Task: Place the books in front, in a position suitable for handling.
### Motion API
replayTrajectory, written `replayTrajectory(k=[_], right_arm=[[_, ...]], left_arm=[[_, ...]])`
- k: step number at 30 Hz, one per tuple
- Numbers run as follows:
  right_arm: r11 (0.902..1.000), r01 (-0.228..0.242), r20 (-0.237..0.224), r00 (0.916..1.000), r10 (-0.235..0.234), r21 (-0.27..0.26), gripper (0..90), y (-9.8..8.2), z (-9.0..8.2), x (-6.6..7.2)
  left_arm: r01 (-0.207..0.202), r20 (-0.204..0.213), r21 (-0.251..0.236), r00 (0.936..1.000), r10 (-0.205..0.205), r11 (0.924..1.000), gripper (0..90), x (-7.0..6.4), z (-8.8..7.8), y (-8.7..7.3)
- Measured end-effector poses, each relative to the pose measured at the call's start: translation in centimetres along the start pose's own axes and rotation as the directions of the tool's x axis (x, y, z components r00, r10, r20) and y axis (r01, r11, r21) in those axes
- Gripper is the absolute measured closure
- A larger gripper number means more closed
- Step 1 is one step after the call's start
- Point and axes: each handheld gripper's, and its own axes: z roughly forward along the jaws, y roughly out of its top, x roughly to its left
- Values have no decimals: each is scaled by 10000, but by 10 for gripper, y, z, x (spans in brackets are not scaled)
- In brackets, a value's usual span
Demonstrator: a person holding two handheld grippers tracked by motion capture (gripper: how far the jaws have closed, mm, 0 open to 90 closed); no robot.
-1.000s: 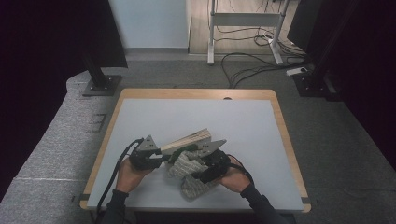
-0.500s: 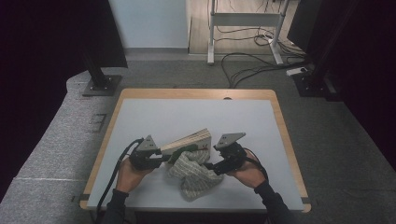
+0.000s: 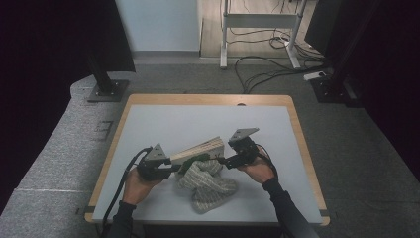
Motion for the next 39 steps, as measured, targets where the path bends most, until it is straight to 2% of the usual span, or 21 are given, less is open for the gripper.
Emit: replayTrajectory(k=[6, 10, 13, 16, 20, 23, 26, 31, 36, 39], right_arm=[[9999, 107, -51, 9999, -107, -28, 168, 6, 18, -4], [9995, 233, -333, 9992, -240, -212, 154, 10, 24, -4], [9988, 244, -745, 9968, -274, -415, 212, 11, 24, -2], [9986, 344, -606, 9975, -367, -393, 258, 12, 22, 0], [9988, 363, -472, 9982, -378, -317, 334, 11, 19, 0], [9988, 378, -390, 9985, -390, -312, 393, 10, 16, -1], [9988, 356, -324, 9988, -368, -349, 439, 9, 15, -1], [9988, 341, -274, 9990, -350, -346, 473, 9, 14, -1], [9987, 349, -187, 9992, -357, -383, 493, 9, 14, -1], [9987, 336, -186, 9992, -344, -394, 500, 8, 14, -1]], left_arm=[[22, 22, -28, 10000, -22, 10000, 649, 0, 1, -1], [27, 52, -9, 10000, -27, 10000, 640, -1, 1, -2], [30, 44, 32, 10000, -30, 10000, 624, -1, 1, -3], [28, -7, 153, 10000, -28, 9999, 585, -1, 1, -5], [73, -166, 337, 9998, -68, 9994, 490, -2, -3, -11], [451, 103, 140, 9989, -452, 9989, 419, -1, -10, -17], [669, 292, -27, 9973, -667, 9978, 354, -2, -17, -20], [1077, 909, -92, 9902, -1065, 9941, 251, -10, -22, -22], [944, 1403, -187, 9859, -909, 9954, 146, -25, -16, -19], [809, 1790, -158, 9808, -767, 9966, 127, -33, -8, -17]])
